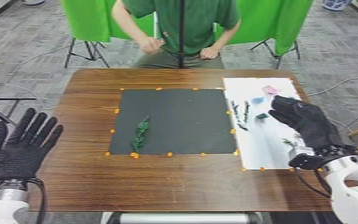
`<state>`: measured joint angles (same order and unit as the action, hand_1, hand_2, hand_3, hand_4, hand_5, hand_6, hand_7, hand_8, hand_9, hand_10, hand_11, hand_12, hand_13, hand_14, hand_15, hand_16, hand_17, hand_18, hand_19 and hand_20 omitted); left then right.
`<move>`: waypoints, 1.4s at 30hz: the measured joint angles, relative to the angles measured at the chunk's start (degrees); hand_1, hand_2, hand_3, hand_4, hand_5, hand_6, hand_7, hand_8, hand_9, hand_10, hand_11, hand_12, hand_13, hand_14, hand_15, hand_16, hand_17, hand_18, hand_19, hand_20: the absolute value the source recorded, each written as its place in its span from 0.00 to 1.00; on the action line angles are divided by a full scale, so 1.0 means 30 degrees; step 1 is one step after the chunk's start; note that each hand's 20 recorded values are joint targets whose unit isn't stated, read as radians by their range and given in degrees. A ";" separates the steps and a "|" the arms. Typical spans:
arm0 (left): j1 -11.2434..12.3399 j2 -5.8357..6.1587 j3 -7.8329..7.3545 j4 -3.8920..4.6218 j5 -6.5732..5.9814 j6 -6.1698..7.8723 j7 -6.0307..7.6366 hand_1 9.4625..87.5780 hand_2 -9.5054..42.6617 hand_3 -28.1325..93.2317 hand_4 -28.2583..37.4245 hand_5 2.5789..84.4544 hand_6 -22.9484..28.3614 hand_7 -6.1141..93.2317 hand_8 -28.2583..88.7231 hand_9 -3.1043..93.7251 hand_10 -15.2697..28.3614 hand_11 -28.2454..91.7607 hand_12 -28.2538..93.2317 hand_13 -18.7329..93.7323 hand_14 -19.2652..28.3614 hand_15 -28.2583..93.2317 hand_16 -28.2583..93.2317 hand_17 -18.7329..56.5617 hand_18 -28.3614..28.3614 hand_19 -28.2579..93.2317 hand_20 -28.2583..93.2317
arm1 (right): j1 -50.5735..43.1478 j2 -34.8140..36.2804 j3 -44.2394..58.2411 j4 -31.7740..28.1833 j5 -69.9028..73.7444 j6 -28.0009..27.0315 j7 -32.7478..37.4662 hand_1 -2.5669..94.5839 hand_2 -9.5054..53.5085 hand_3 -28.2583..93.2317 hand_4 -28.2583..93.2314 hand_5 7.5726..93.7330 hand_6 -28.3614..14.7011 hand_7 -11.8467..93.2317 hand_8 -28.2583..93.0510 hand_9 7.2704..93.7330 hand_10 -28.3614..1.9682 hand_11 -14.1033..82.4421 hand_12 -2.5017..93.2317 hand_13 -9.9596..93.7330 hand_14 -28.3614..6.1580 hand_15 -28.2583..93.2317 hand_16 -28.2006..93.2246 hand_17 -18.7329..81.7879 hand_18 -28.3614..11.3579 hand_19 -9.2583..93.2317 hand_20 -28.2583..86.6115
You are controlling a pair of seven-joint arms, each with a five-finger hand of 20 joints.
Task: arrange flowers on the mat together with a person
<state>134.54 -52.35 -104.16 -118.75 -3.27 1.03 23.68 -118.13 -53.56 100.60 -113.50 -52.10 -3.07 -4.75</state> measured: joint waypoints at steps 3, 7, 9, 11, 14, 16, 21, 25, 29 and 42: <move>0.0037 -0.0005 -0.0004 -0.0003 0.0000 0.0000 0.0021 0.19 0.40 0.80 0.00 0.51 0.59 0.14 0.17 0.45 0.67 0.36 0.31 0.45 0.74 0.48 0.18 0.21 0.76 0.50 0.35 | -0.0092 0.0092 0.0228 -0.0112 -0.0866 0.0037 0.0129 0.32 0.02 0.83 0.06 0.47 0.55 0.22 0.14 0.39 0.56 0.19 0.12 0.35 0.53 0.31 0.24 0.37 0.42 0.09 0.40; 0.0100 -0.0013 -0.0011 -0.0022 0.0000 -0.0001 0.0051 0.19 0.40 0.80 0.00 0.51 0.59 0.14 0.17 0.45 0.67 0.36 0.31 0.45 0.74 0.48 0.19 0.21 0.76 0.50 0.35 | -0.0320 0.0384 0.0730 -0.0551 -0.5109 0.0596 0.0723 0.32 0.00 0.84 0.05 0.46 0.56 0.22 0.15 0.38 0.57 0.19 0.12 0.34 0.53 0.31 0.24 0.36 0.42 0.10 0.39; 0.0107 -0.0018 -0.0012 -0.0024 0.0000 -0.0001 0.0060 0.19 0.40 0.80 0.00 0.51 0.59 0.14 0.17 0.45 0.67 0.36 0.30 0.45 0.74 0.48 0.19 0.21 0.76 0.50 0.35 | -0.0392 0.0669 0.0883 -0.0680 -0.7511 0.0931 0.1046 0.33 0.00 0.83 0.04 0.45 0.56 0.22 0.15 0.38 0.57 0.19 0.12 0.34 0.52 0.31 0.24 0.36 0.42 0.10 0.39; 0.0106 -0.0019 -0.0012 -0.0024 0.0000 -0.0001 0.0065 0.19 0.40 0.80 0.00 0.51 0.59 0.14 0.17 0.45 0.67 0.36 0.30 0.45 0.74 0.48 0.19 0.21 0.76 0.50 0.35 | -0.0479 0.0979 0.1105 -0.0729 -0.9033 0.1004 0.1188 0.34 0.00 0.84 0.04 0.45 0.57 0.23 0.14 0.37 0.58 0.19 0.12 0.34 0.51 0.31 0.25 0.36 0.41 0.10 0.39; 0.0106 -0.0019 -0.0012 -0.0024 0.0000 -0.0001 0.0075 0.19 0.40 0.80 0.00 0.51 0.59 0.13 0.17 0.45 0.67 0.36 0.31 0.45 0.74 0.48 0.19 0.21 0.76 0.50 0.35 | -0.0678 0.1426 0.1414 -0.0794 -0.9707 0.1235 0.1204 0.35 0.00 0.84 0.03 0.43 0.58 0.23 0.14 0.37 0.58 0.19 0.13 0.35 0.51 0.31 0.25 0.37 0.40 0.10 0.40; 0.0106 -0.0019 -0.0012 -0.0023 0.0000 -0.0001 0.0078 0.19 0.40 0.80 0.00 0.51 0.59 0.14 0.17 0.45 0.67 0.36 0.31 0.45 0.74 0.48 0.19 0.21 0.76 0.50 0.35 | -0.0866 0.1687 0.1547 -0.0889 -1.0468 0.1705 0.1211 0.35 0.00 0.84 0.01 0.42 0.59 0.24 0.14 0.37 0.59 0.19 0.13 0.35 0.51 0.32 0.26 0.37 0.40 0.10 0.40; 0.0106 -0.0020 -0.0007 -0.0023 0.0000 0.0000 0.0085 0.19 0.40 0.80 0.00 0.51 0.59 0.14 0.17 0.45 0.67 0.36 0.31 0.45 0.74 0.48 0.19 0.21 0.76 0.50 0.35 | -0.1483 0.2138 0.2057 -0.1192 -1.5947 0.2430 0.1555 0.36 0.00 0.83 0.00 0.42 0.59 0.24 0.14 0.37 0.59 0.19 0.14 0.39 0.49 0.33 0.30 0.40 0.38 0.15 0.46; 0.0107 -0.0045 -0.0005 -0.0023 0.0000 0.0001 0.0086 0.19 0.40 0.80 0.00 0.51 0.59 0.14 0.17 0.45 0.67 0.36 0.30 0.45 0.74 0.48 0.19 0.21 0.76 0.50 0.35 | -0.2000 0.2543 0.2266 -0.1431 -1.9452 0.2728 0.2782 0.34 0.00 0.83 0.00 0.42 0.57 0.23 0.14 0.38 0.49 0.19 0.15 0.43 0.48 0.34 0.35 0.41 0.36 0.24 0.49; 0.0107 -0.0048 0.0004 -0.0022 0.0002 0.0001 0.0086 0.19 0.40 0.80 0.00 0.51 0.59 0.14 0.17 0.45 0.67 0.36 0.30 0.45 0.74 0.48 0.19 0.21 0.76 0.50 0.35 | -0.2137 0.3135 0.1688 -0.1517 -2.1092 0.3659 0.5361 0.33 0.00 0.79 0.00 0.44 0.57 0.24 0.14 0.44 0.47 0.21 0.17 0.52 0.52 0.37 0.41 0.42 0.35 0.33 0.52; 0.0100 -0.0051 0.0125 -0.0016 -0.0006 0.0012 0.0143 0.19 0.40 0.80 0.00 0.50 0.59 0.14 0.17 0.45 0.67 0.36 0.31 0.45 0.75 0.49 0.19 0.21 0.76 0.50 0.35 | -0.1237 0.4355 -0.0651 0.0826 -2.2598 0.5445 0.7828 0.39 0.00 0.78 0.00 0.52 0.62 0.32 0.11 0.54 0.56 0.35 0.22 0.59 0.58 0.49 0.43 0.43 0.36 0.43 0.49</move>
<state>134.84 -52.50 -103.79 -118.80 -3.29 1.07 24.10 -121.84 -40.49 98.65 -111.02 -119.90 13.27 18.73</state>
